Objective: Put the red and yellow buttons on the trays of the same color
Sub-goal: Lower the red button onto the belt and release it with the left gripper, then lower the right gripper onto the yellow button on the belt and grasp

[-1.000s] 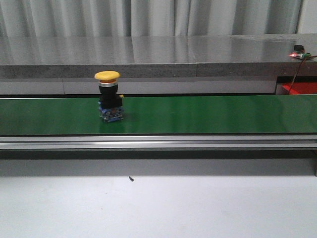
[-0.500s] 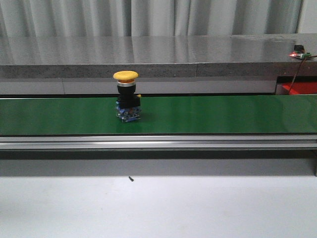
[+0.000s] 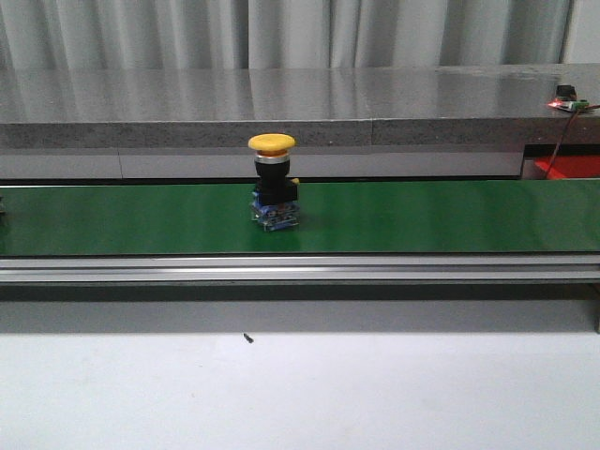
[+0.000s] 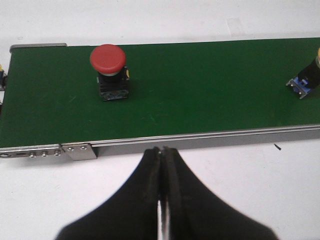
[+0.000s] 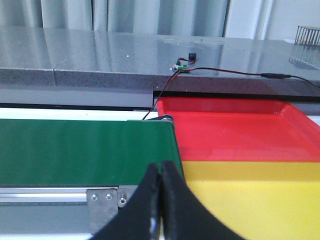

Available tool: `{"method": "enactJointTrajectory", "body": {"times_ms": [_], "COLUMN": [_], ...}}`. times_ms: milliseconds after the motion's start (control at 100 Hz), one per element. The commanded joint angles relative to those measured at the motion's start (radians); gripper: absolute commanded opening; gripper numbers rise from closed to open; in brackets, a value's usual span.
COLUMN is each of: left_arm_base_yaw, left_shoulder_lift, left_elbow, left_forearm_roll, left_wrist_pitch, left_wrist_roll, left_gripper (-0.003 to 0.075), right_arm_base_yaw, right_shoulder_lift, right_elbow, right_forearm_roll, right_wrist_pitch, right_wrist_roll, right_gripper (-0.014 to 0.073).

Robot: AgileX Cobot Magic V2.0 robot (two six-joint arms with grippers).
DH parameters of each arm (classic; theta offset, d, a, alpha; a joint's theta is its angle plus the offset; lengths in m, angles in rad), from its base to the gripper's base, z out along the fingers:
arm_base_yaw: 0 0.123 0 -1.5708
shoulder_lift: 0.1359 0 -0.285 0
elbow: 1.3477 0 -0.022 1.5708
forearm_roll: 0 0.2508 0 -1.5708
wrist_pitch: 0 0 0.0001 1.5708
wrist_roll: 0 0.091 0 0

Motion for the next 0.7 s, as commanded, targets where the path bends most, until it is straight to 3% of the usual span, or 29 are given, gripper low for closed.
{"method": "enactJointTrajectory", "body": {"times_ms": [0, 340, 690], "left_arm_base_yaw": [-0.007, -0.007, -0.007], "left_shoulder_lift": [-0.086, -0.321, -0.474], "left_elbow": [0.018, 0.152, 0.218], "left_forearm_roll": [0.004, 0.004, 0.004], "left_wrist_pitch": [-0.078, -0.052, -0.050], "left_wrist_roll": [0.000, 0.000, 0.000], "left_gripper": [-0.0019, -0.0020, -0.0020], "right_arm_base_yaw": [-0.007, -0.007, 0.000], "right_shoulder_lift": [-0.019, 0.035, 0.323], "right_elbow": [-0.022, -0.141, -0.401], "right_forearm_roll": [-0.010, 0.007, 0.009], "right_wrist_pitch": [-0.101, -0.049, 0.106], "right_wrist_roll": [-0.005, -0.004, -0.004], "right_gripper": [-0.0068, -0.0067, -0.0067]}}
